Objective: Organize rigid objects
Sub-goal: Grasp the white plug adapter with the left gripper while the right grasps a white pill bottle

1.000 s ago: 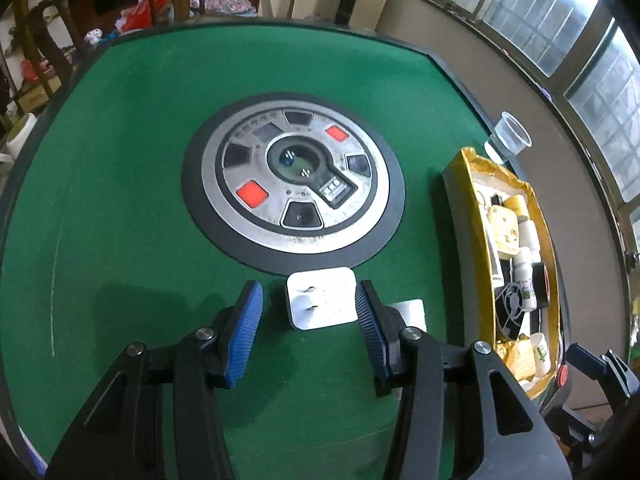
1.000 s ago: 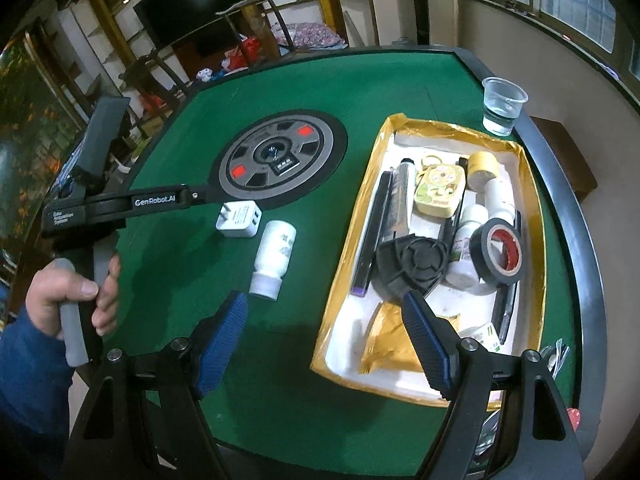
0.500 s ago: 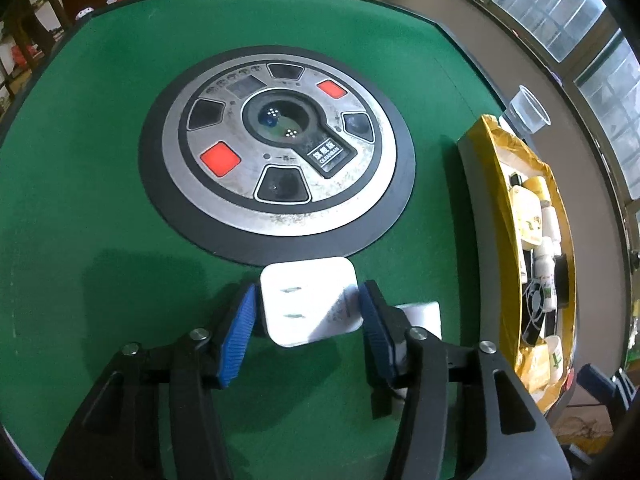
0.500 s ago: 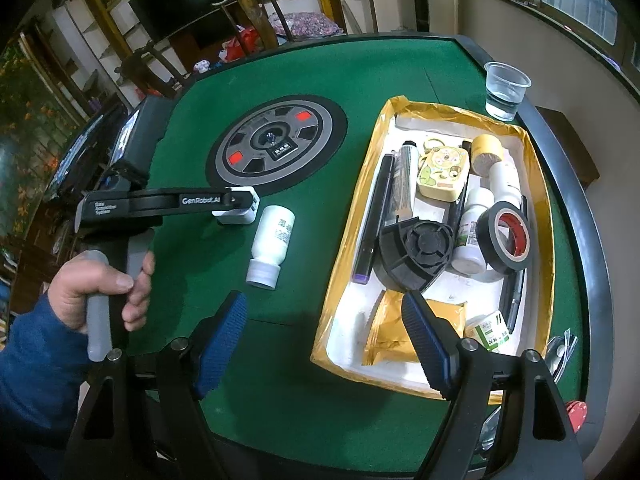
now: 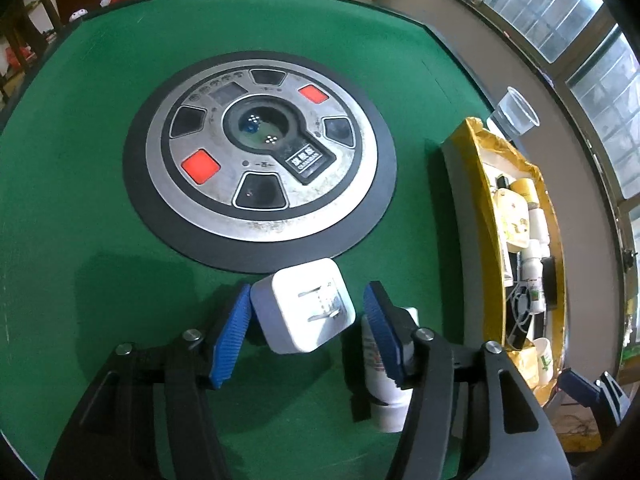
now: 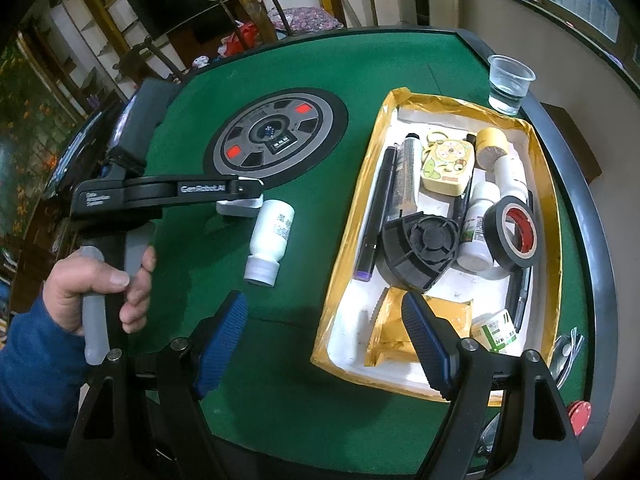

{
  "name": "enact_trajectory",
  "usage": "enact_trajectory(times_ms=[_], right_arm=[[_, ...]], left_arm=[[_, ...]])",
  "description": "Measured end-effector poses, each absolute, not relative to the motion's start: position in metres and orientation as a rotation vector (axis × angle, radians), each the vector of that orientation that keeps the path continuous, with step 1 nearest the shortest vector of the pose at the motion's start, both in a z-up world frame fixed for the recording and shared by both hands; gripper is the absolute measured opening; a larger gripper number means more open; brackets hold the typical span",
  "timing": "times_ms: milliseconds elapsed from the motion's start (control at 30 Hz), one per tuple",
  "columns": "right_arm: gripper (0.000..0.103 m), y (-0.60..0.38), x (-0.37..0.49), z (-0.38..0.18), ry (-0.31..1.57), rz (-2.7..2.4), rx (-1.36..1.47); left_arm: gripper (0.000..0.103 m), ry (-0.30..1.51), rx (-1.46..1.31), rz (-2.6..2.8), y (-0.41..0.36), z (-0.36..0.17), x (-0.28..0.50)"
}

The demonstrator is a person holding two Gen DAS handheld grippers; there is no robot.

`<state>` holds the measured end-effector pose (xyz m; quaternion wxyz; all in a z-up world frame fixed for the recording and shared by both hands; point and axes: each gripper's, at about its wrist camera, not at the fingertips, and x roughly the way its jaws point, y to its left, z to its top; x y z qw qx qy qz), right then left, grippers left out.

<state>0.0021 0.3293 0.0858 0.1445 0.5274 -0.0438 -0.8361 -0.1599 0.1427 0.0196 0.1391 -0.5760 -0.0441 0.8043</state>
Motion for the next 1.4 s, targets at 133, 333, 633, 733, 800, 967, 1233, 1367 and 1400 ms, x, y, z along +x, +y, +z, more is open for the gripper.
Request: enact_trajectory(times_ms=[133,333,633,733,800,967,1233,1367,1400], right_arm=[[0.075,0.328,0.002,0.087,-0.12,-2.41,1.511],[0.075,0.327,0.003,0.084,-0.127,-2.402,1.52],[0.075,0.314,0.004,0.086,-0.107,-2.383,1.503],[0.075,0.301,0.002,0.088,-0.085,-2.367,1.488],[0.075,0.289,-0.002,0.089,-0.078,-2.345,1.479],[0.075,0.266,-0.024,0.074,-0.118,-2.299,1.524],[0.074,0.238,-0.061,0.038,-0.108,-2.302,1.65],[0.072,0.233,-0.068,0.024,-0.097,-2.319,1.705],[0.071,0.232,-0.069,0.021,-0.09,-2.323,1.717]], left_arm=[[0.058,-0.13,-1.704,2.313,0.139,0.01,-0.162],[0.058,-0.094,-1.691,2.34,0.141,0.007,-0.161],[0.054,-0.031,-1.662,2.388,0.121,0.01,-0.131],[0.054,-0.002,-1.656,2.405,0.109,0.011,-0.109],[0.054,0.005,-1.655,2.413,0.097,0.013,-0.096],[0.054,0.002,-1.652,2.444,0.078,0.018,-0.069],[0.054,0.013,-1.63,2.499,0.057,0.025,-0.052],[0.054,0.042,-1.606,2.532,0.045,0.031,-0.044],[0.054,0.055,-1.601,2.535,0.043,0.032,-0.042]])
